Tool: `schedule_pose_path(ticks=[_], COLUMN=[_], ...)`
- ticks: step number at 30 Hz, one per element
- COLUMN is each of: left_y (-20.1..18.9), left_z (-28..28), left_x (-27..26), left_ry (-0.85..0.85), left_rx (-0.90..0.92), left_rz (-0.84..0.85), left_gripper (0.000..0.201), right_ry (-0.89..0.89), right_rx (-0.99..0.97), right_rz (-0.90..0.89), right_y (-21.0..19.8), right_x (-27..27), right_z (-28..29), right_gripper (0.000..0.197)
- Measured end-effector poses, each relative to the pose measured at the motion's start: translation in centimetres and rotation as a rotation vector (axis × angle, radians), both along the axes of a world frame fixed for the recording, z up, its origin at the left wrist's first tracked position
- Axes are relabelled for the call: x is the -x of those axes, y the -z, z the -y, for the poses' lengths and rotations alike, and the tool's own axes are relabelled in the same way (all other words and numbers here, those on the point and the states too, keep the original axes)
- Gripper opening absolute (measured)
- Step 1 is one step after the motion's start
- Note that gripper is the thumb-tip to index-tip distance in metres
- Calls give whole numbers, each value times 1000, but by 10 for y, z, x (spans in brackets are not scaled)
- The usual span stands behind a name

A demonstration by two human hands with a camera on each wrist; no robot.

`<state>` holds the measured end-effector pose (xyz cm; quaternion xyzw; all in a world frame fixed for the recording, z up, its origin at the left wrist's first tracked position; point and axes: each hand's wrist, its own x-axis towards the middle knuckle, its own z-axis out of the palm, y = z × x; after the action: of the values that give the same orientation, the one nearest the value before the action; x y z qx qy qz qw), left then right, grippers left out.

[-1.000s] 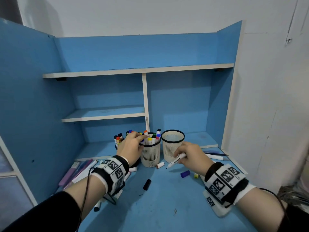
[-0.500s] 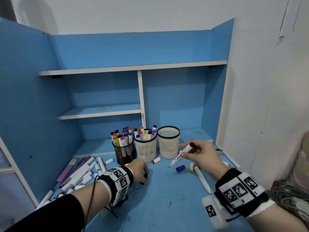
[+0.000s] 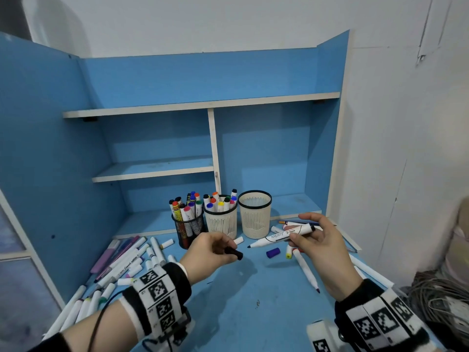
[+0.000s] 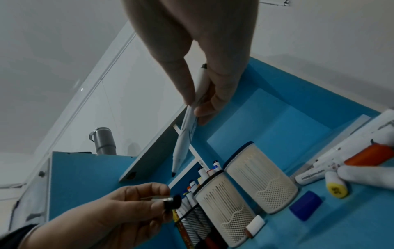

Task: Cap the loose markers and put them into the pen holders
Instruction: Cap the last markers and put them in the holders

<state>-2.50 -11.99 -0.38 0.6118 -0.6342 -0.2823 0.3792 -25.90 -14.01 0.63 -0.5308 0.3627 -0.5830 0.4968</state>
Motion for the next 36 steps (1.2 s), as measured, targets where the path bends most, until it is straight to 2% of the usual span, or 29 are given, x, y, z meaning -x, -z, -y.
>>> schedule_pose_path(ticks=[8,13,15,16,18,19,22,29,31,33,36], left_y=[-4,-12,-15,-17,-20,-22,-25,-17,-14,-14,-15], left_z=[-31,-42,-45,-47,-48,-49,-50,-55,-56,-56,-51], left_x=[3,8,12,13,15,15,15,18,17,14,8], left_ry=[-87,-49,-34,-33,-27,-21,-13,-24,1,49,104], left_rx=[150,100,82,83,88,91,88,-6,-53,-89,-67], left_rz=[-264,-416,-445,-450,-437,-422,-411,-571,-560,-471,-172], left_gripper=[19,16,15,15,16,16,17,13,11,12,10], right_ry=[14,-48,-86,-97,-87,-82,-67,-83,-114,-138,-137], right_rx=[7,-34,-31,-15,31,57,118,162,149,140,140], right_rz=[97,174,180,175,149,124,62,-55,-78,-88,-92], right_y=[6,10,13,13,12,11,3,-7,-9,-11,-10], right_x=[-5,-12,-14,-15,-15,-16,-17,-19,-18,-17,-17], right_z=[-12,-17,-21,-23,-27,-28,-33,-35,-36,-35,-36], right_gripper=[33,30,45,44,20,19,23,30,29,28,27])
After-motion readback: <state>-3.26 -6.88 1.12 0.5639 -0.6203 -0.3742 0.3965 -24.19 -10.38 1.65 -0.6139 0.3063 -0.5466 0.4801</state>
